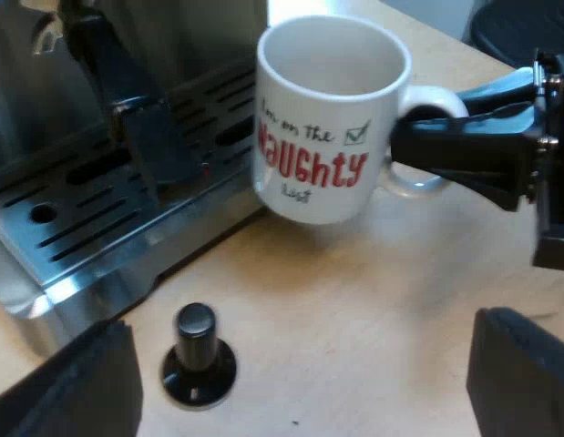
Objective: Remove mug from coffee machine
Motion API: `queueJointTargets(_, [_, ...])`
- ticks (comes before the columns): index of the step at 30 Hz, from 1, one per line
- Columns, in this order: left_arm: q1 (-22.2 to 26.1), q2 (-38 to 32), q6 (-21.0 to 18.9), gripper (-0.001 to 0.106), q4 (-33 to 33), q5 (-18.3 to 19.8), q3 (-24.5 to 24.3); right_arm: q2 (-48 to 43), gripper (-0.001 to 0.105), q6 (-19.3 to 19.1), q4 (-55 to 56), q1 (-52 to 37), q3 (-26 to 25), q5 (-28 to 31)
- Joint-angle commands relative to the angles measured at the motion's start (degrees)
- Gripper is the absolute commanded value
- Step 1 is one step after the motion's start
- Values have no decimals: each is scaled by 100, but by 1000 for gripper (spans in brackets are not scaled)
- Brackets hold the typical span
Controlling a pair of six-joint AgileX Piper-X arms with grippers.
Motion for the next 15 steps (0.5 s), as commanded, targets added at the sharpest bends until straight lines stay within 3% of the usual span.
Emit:
queueJointTargets(1, [-28,-32,-18,79,-118,291,-6,-181,0,-26,-246,151,-49,482])
queueJointTargets(4, [-28,-32,-18,79,-229,506,-6,-261,0,-26,-248,245,-49,934])
queueJointTargets(10, [-28,-32,-18,79,-410,528,-6,-280,0,265,-248,266,-49,2176])
queueJointTargets(15, [-28,75,-18,79,-519,629,-6,-280,0,280,-248,256,-49,2913])
